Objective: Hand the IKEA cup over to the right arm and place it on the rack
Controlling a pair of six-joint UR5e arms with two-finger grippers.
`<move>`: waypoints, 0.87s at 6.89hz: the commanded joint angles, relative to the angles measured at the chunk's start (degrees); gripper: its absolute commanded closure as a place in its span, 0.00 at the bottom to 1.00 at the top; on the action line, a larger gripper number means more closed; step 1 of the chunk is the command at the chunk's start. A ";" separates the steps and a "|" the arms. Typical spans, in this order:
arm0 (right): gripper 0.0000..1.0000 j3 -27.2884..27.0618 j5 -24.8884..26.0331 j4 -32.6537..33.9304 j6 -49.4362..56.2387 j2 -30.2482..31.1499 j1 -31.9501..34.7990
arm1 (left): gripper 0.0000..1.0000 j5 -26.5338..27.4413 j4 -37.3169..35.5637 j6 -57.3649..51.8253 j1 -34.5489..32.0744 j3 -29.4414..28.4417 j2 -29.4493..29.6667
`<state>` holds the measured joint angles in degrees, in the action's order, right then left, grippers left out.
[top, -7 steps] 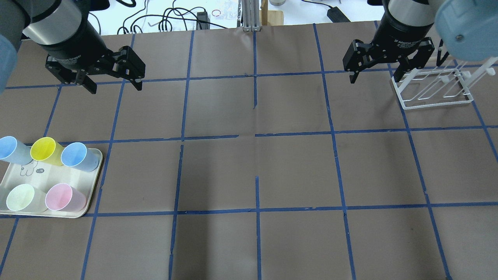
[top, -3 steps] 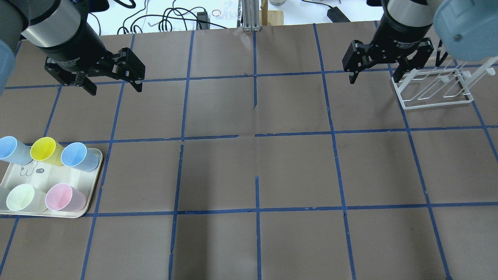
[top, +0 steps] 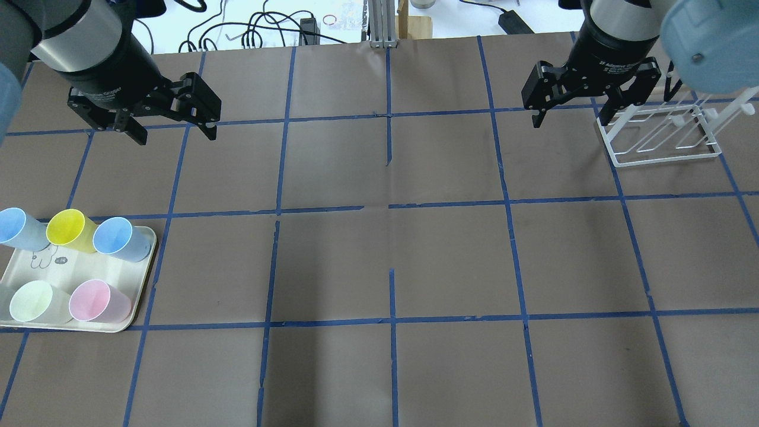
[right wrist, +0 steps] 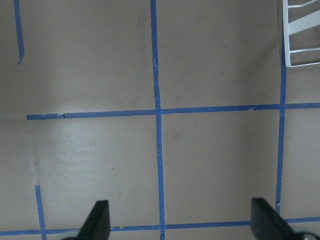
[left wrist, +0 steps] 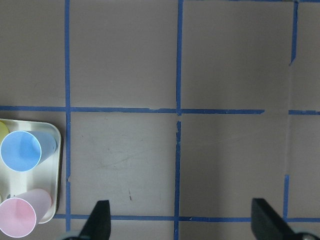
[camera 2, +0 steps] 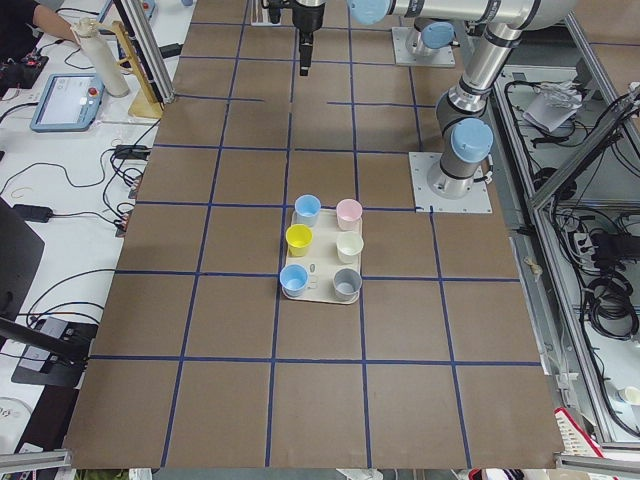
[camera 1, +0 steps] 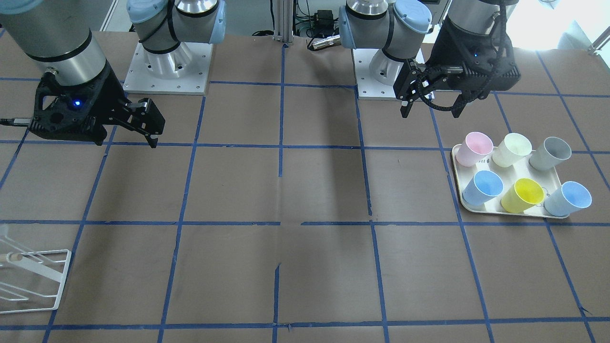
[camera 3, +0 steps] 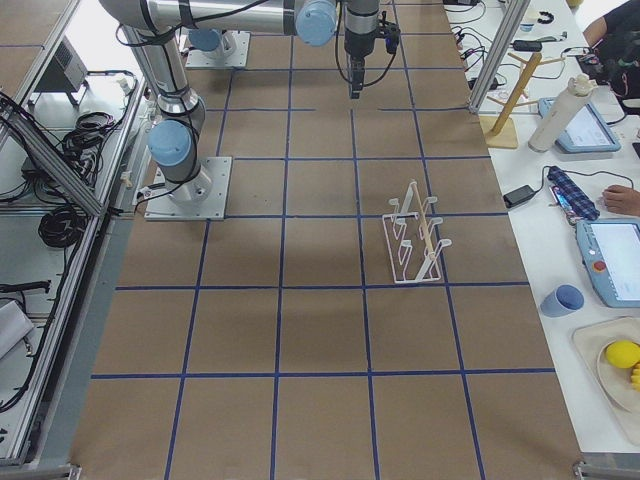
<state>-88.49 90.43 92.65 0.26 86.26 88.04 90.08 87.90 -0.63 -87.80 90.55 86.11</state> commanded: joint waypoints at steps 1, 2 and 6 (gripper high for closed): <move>0.00 0.07 -0.08 -0.02 0.00 0.13 0.03 | 0.00 0.01 -0.01 -0.07 0.00 0.06 -0.15; 0.00 0.07 -0.17 0.07 0.00 0.05 0.03 | 0.00 0.36 0.77 -0.33 0.09 0.58 -0.85; 0.00 0.07 -0.08 -0.02 0.00 0.22 0.03 | 0.00 -0.07 0.69 -22.21 15.68 4.80 -1.22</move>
<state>-88.42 90.27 92.70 0.26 86.45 88.07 90.48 88.69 -13.85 -77.84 94.55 84.39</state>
